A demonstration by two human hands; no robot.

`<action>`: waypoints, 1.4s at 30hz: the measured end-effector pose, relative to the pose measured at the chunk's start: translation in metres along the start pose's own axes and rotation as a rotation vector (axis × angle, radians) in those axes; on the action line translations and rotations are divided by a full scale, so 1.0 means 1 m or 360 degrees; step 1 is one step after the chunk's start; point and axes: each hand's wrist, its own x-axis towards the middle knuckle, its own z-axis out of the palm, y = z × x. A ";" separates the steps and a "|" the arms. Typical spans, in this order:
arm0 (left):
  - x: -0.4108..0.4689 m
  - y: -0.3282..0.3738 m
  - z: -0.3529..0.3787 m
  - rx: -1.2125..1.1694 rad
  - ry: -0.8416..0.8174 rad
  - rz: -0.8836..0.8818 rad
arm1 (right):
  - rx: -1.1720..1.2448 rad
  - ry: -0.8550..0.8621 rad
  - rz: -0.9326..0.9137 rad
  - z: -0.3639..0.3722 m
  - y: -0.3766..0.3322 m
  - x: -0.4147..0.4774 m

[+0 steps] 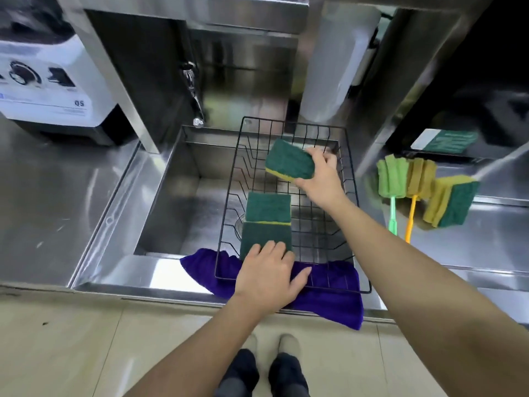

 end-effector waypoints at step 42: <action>0.022 0.036 -0.009 -0.0063 -0.0353 0.0158 | -0.0190 -0.0181 0.0073 -0.034 0.013 0.013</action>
